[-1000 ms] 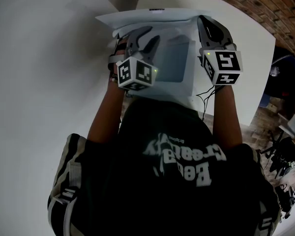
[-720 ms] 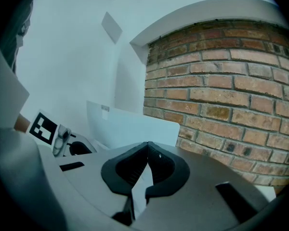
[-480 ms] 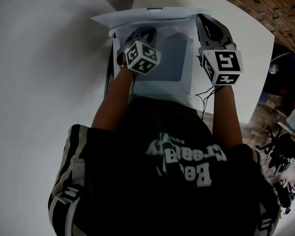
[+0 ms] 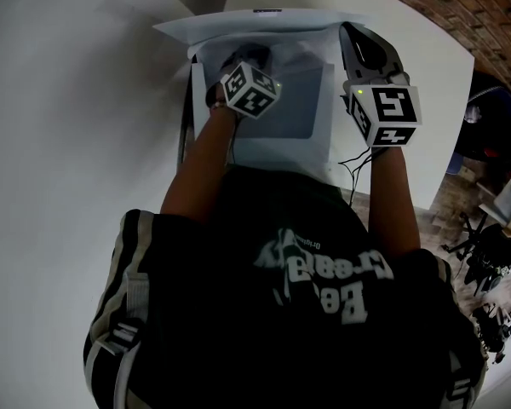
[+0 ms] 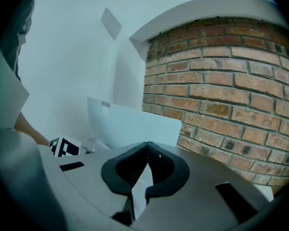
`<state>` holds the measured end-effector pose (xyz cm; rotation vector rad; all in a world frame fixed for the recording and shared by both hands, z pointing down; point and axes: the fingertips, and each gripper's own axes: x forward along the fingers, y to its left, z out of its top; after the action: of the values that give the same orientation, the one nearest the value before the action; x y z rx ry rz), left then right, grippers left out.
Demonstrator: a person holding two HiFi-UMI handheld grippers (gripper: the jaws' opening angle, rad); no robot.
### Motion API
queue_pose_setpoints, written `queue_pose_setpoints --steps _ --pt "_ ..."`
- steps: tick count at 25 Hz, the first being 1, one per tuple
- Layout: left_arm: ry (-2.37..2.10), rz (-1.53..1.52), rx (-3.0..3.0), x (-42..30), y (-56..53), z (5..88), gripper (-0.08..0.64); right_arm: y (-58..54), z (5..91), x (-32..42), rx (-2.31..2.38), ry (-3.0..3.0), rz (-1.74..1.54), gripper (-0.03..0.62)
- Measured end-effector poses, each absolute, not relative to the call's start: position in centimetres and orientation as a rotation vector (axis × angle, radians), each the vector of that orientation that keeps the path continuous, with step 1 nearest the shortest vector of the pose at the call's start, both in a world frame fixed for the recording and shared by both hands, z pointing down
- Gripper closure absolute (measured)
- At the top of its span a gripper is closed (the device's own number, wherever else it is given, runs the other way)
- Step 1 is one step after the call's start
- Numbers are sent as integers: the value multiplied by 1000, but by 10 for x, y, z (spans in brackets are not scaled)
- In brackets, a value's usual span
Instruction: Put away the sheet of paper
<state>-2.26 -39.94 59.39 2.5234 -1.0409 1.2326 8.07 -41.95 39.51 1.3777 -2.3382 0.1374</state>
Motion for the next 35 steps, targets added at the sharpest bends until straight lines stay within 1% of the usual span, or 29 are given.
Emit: queue_pose_setpoints --steps 8,15,19,22,29,35 --pt "-921 1274 2541 -16 -383 603 558 -423 394 78 1381 -2345 130 598" --pt "-782 1471 2617 -20 -367 609 558 -421 394 76 1381 -2349 127 598" --pt "-633 1630 2649 -22 -356 612 560 -421 394 77 1389 -2348 122 598" --pt "-524 1685 2676 -21 -348 609 560 -420 393 77 1388 -2349 120 598" --pt "-328 1599 2657 -19 -317 609 560 -419 393 75 1385 -2350 124 598" --pt "-367 1544 2636 -22 -308 606 558 -418 391 75 1383 -2347 121 598"
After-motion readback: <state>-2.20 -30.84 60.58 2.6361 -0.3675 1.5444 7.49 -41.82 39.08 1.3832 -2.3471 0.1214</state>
